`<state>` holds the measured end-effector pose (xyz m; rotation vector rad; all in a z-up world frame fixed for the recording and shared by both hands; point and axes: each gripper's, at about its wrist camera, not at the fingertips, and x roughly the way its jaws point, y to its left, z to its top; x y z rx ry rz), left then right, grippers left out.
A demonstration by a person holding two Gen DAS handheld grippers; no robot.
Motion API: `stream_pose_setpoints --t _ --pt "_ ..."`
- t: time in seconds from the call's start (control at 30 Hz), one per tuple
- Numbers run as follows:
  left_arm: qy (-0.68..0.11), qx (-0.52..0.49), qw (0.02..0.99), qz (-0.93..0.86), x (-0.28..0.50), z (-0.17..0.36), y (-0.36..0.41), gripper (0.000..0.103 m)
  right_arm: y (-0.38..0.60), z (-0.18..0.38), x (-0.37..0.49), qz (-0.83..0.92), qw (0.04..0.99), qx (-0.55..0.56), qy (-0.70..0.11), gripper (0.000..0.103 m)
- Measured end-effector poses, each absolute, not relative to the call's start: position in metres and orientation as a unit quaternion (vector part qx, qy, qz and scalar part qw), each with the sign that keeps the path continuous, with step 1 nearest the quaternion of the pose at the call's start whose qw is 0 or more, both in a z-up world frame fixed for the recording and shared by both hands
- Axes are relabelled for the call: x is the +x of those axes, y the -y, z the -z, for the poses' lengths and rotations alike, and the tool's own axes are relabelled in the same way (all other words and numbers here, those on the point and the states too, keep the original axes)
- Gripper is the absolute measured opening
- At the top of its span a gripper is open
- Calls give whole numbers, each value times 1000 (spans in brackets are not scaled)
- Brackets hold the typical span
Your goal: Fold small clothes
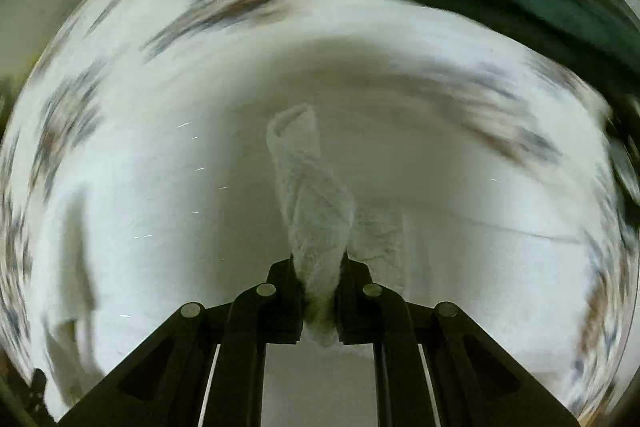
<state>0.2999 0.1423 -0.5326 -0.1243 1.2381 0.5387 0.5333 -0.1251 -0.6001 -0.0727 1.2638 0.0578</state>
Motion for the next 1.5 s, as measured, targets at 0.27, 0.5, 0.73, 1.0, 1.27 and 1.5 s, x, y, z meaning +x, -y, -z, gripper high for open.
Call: stream_pose_setpoints --t 0.27,0.5,0.73,1.0,1.27,1.5 --pt "-576 -103 761 -281 276 546 -221 103 -57 641 514 -89 762 -138 -626 19" --pt "-583 -202 737 -275 231 536 -270 103 40 595 461 -104 721 60 -683 73" --pt "-600 -302 686 -280 151 554 -312 103 127 613 414 -29 673 123 -729 74" --pt "-584 -415 664 -212 142 614 -313 74 137 656 383 -2 641 117 -758 74" --pt "-487 -403 732 -255 170 539 -380 5 99 648 376 -35 662 94 -743 74" --pt "-429 -441 747 -251 207 529 -466 18 73 658 358 -39 676 116 -727 74"
